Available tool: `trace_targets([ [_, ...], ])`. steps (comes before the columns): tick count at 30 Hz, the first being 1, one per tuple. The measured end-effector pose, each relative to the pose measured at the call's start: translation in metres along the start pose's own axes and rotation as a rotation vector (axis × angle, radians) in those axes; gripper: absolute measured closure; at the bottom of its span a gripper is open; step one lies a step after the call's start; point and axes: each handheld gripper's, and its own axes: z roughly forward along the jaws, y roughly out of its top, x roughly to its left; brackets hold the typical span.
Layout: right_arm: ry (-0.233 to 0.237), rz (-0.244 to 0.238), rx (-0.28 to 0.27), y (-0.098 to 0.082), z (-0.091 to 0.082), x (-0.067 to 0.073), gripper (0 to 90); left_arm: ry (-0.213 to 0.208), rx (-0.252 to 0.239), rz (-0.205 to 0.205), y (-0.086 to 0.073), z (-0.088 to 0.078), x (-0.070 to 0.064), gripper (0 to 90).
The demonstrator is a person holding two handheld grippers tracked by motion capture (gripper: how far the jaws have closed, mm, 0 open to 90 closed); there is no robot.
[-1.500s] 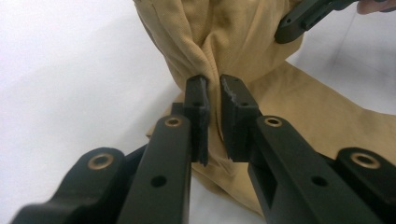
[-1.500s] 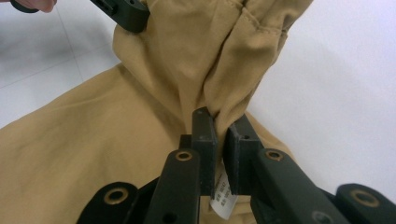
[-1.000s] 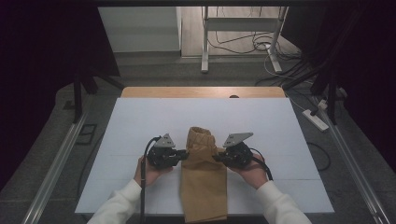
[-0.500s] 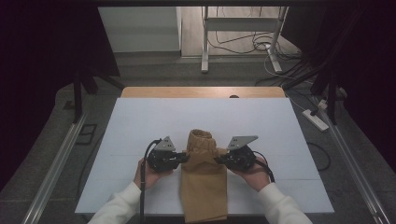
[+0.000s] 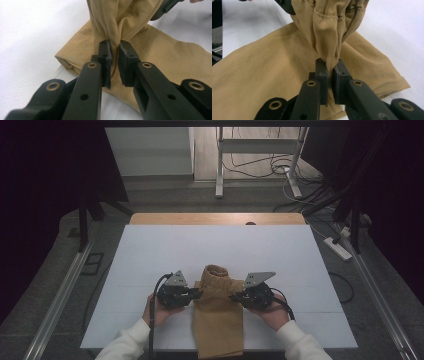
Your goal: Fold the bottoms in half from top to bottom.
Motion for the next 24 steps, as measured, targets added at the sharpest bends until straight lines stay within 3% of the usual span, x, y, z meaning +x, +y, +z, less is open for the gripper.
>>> trace_targets([
  [24, 0.016, -0.024, 0.002, -0.011, -0.010, 0.022, 83.7, -0.035, 0.023, 0.031, -0.011, -0.007, -0.018, 78.6],
])
